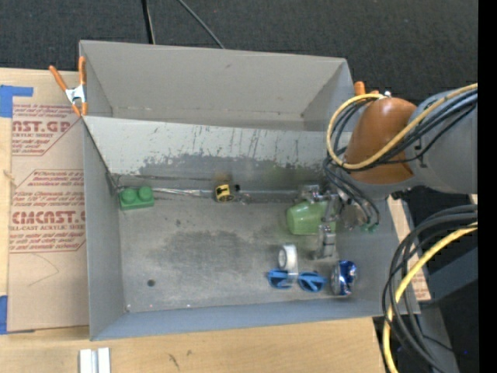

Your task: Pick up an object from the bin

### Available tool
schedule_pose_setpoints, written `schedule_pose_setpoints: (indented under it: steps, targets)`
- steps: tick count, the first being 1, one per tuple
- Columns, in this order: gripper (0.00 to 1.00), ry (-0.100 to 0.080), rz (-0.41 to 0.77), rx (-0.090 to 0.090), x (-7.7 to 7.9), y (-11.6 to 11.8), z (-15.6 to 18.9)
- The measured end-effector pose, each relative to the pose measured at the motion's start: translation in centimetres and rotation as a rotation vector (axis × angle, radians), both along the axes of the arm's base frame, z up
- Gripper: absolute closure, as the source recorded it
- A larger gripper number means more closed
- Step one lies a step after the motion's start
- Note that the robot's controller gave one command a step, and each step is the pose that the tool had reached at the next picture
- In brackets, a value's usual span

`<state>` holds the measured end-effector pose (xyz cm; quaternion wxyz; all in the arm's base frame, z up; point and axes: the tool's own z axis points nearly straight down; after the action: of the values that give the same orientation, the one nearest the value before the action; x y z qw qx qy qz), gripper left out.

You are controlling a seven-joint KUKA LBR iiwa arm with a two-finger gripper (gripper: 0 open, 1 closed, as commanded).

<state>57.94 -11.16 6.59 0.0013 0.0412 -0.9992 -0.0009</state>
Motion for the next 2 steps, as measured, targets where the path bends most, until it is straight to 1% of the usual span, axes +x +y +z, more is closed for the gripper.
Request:
schedule_pose_setpoints:
  steps: [1, 2]
  targets:
    - [1.0, -0.004, 0.0, -0.002, 0.1, 0.0, 0.3]
    - [1.0, -0.01, 0.045, -0.002, -3.9, 1.6, 10.7]
